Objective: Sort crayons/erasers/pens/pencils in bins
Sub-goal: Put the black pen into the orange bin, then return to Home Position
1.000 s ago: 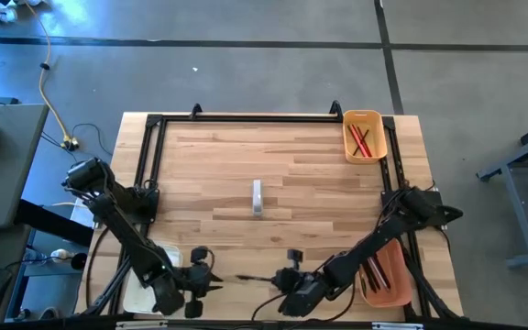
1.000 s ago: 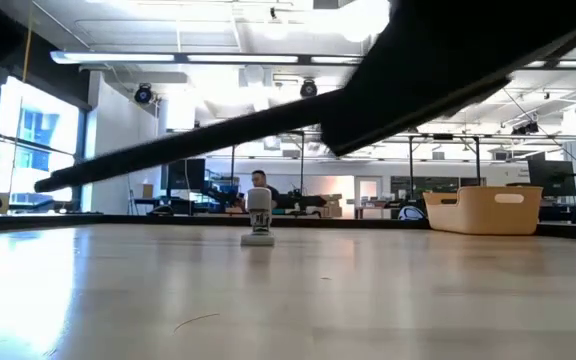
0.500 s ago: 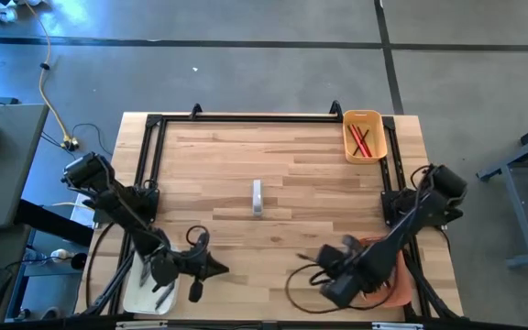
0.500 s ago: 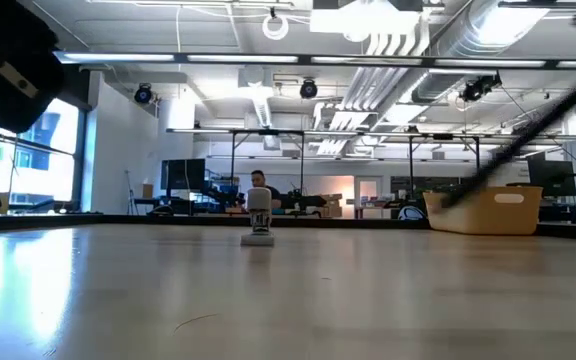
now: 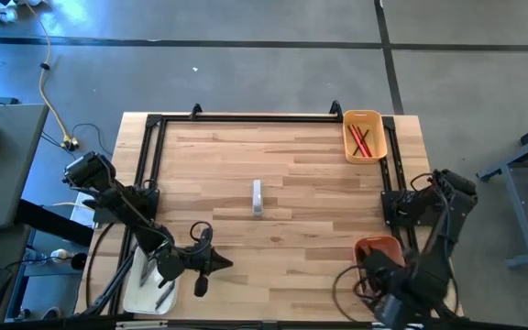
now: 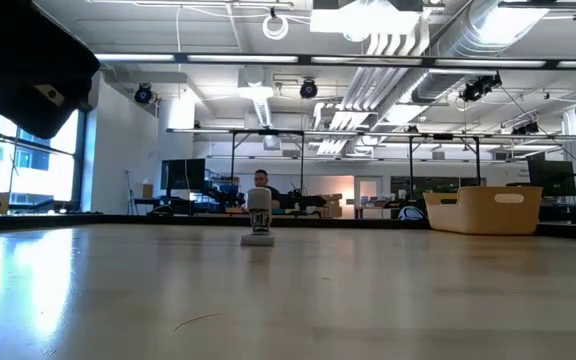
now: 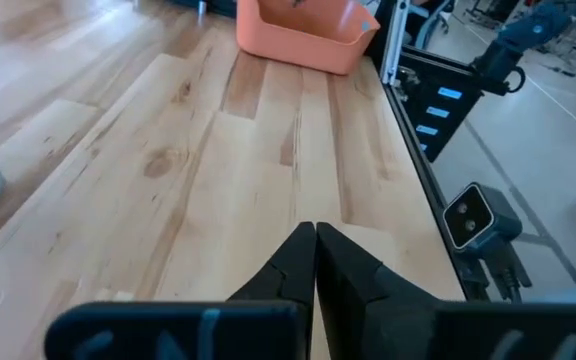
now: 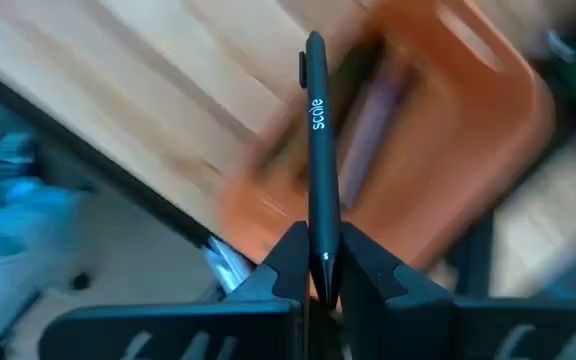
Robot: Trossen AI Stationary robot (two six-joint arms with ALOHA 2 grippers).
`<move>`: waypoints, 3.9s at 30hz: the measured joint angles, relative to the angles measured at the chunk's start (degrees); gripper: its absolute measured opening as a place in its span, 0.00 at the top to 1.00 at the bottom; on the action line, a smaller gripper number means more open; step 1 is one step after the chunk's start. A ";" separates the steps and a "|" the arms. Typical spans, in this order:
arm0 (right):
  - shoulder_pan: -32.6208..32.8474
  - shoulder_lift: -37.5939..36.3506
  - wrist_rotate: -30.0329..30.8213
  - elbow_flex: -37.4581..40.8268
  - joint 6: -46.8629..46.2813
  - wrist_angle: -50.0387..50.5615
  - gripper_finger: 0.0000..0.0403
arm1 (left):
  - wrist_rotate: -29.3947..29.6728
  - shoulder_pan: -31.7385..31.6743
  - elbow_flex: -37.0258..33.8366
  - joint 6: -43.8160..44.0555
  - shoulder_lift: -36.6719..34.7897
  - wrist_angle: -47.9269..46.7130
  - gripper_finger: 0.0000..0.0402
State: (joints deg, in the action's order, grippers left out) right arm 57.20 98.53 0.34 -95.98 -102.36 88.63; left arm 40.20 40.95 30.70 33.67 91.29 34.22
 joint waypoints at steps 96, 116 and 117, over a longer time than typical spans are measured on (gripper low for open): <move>-63.25 -82.97 1.14 95.38 100.88 -107.43 1.00 | -61.68 -65.57 -26.54 -20.39 -14.36 43.27 1.00; -65.58 -98.37 5.40 95.40 100.88 -91.84 1.00 | -66.37 -76.03 -30.10 -24.98 -40.68 19.96 1.00; -65.58 -98.37 5.58 95.40 100.81 -91.90 1.00 | -65.39 -75.99 -30.11 -25.33 -42.00 18.15 1.00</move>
State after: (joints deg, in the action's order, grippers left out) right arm -8.38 0.16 5.92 -0.58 -1.55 -3.26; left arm -25.19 -35.04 0.59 8.34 49.29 52.36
